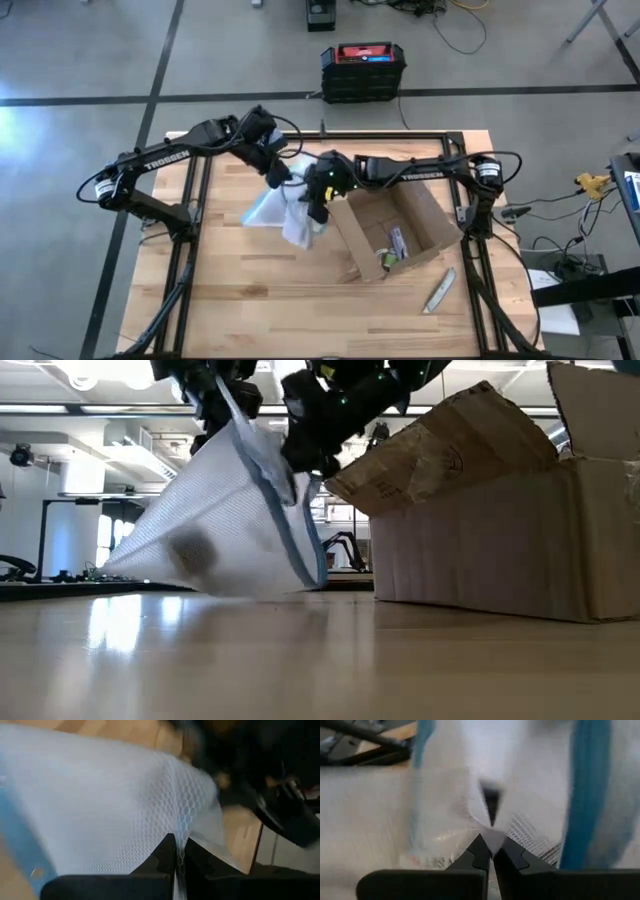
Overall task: Pack items into zip bag
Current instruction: Put the black transparent zip bag into the blue transparent zip bag
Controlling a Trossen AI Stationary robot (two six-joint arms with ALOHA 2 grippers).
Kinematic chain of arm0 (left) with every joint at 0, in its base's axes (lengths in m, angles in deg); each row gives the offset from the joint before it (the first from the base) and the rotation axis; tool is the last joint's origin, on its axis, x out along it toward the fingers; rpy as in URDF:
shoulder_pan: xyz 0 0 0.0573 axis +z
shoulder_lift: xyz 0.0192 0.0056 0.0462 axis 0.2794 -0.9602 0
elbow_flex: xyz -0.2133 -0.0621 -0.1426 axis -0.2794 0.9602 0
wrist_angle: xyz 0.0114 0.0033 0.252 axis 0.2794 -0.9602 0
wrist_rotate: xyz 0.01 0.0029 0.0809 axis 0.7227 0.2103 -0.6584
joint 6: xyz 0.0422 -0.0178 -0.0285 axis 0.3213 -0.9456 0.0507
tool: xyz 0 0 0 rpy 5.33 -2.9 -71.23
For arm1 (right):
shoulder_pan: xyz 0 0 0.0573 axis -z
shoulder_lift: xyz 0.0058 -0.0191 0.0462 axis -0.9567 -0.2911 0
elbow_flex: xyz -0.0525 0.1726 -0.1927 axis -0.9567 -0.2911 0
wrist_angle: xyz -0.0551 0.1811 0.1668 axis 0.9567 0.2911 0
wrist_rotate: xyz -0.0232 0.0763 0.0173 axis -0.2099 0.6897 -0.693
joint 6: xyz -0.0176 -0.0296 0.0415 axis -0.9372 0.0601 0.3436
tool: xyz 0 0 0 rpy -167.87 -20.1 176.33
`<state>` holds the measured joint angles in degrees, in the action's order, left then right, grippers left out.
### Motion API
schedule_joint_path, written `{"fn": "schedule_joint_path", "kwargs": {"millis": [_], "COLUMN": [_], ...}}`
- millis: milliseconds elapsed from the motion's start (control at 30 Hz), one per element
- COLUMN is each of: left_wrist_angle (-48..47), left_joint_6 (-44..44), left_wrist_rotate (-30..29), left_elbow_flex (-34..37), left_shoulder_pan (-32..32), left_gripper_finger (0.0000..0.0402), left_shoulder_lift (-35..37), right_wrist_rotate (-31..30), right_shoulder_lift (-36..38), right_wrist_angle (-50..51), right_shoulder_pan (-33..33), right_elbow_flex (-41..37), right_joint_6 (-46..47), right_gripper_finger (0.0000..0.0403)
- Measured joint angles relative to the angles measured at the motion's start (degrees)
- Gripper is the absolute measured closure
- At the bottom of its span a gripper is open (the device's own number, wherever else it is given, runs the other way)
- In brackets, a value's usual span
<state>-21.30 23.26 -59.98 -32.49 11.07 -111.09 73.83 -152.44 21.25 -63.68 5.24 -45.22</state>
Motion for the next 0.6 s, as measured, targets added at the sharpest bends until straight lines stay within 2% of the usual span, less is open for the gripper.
{"fn": "schedule_joint_path", "kwargs": {"millis": [100,200,267,433,600], "left_wrist_angle": [2.8,2.7,1.1,-3.1,-3.1], "left_joint_6": [0.0,0.7,1.9,4.7,6.5], "left_wrist_rotate": [0.3,0.8,1.4,2.3,1.9], "left_elbow_flex": [0.0,0.0,0.0,0.0,0.0], "left_shoulder_pan": [-0.6,-1.4,-2.1,-4.0,-5.7], "left_gripper_finger": [0.0401,0.0402,0.0401,0.0401,0.0401], "left_shoulder_lift": [0.0,0.0,0.0,0.1,0.1], "right_wrist_rotate": [-1.6,-13.6,-19.4,-28.2,-35.2], "right_shoulder_lift": [-1.4,-1.3,-0.5,2.6,4.1], "right_wrist_angle": [1.1,2.5,3.0,3.3,3.6], "right_shoulder_pan": [0.2,0.4,0.4,1.0,1.4], "right_elbow_flex": [0.0,0.0,0.0,-0.1,-0.1], "right_joint_6": [0.6,3.7,5.5,8.0,10.5], "right_gripper_finger": [0.0403,0.0403,0.0403,0.0403,0.0403]}}
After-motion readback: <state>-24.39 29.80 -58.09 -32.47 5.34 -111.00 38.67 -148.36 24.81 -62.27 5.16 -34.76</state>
